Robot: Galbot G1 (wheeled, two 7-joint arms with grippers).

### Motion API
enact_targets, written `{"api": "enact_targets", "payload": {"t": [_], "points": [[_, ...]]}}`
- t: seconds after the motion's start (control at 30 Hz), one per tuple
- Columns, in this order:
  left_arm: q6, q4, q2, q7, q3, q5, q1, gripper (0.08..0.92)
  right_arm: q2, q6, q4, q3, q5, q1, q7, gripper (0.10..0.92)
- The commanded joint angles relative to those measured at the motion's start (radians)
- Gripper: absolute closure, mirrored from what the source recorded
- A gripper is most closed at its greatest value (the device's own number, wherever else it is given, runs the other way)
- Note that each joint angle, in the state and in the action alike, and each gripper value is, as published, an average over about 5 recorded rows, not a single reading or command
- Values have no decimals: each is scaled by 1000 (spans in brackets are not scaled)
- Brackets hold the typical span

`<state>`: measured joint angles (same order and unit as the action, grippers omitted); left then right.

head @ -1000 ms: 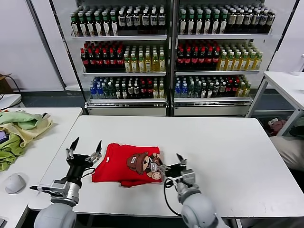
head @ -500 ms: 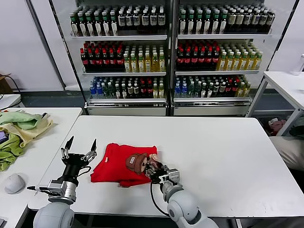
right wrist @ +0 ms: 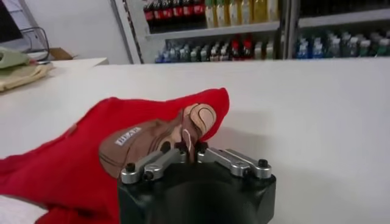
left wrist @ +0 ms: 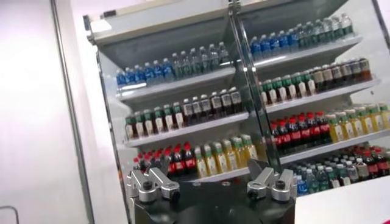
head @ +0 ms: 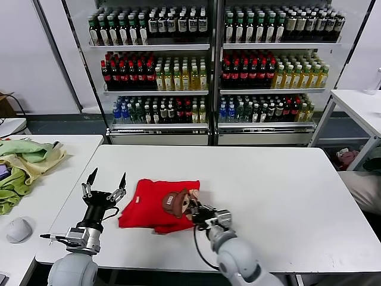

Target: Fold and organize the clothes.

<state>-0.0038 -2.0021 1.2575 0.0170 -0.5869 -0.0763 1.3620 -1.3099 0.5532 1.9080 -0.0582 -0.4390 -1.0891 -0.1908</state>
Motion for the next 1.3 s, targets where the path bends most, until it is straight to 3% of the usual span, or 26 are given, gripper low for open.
{"api": "enact_targets", "payload": {"t": [0.03,0.2,0.43,0.53,0.7,0.83,0.97,1.2,1.3], "points": [[-102,34,-2,-40,44,116,-19,177,353,25,118,-384,89,-90,378,874],[-192,101,40,-81,74,162,-104,177,330,25,39,-417,85,-62,345,880],[-257,180,81,-43,95,373,-205,177,269,1,41,-400,138,-132,275,858],[-290,211,84,-37,89,476,-239,177,264,-50,68,-431,114,-140,267,790],[-322,282,81,46,43,666,-305,177,269,-94,123,-477,145,-170,273,643],[-299,298,72,-17,45,414,-338,177,265,-112,92,-481,141,-141,273,531],[-126,223,59,-106,70,16,-312,177,260,-150,-18,-490,157,-42,240,410],[-58,170,45,-99,65,13,-284,177,228,-220,-86,-489,235,44,209,230],[-56,186,50,-99,68,13,-287,177,224,-251,-105,-481,280,52,215,206]]}}
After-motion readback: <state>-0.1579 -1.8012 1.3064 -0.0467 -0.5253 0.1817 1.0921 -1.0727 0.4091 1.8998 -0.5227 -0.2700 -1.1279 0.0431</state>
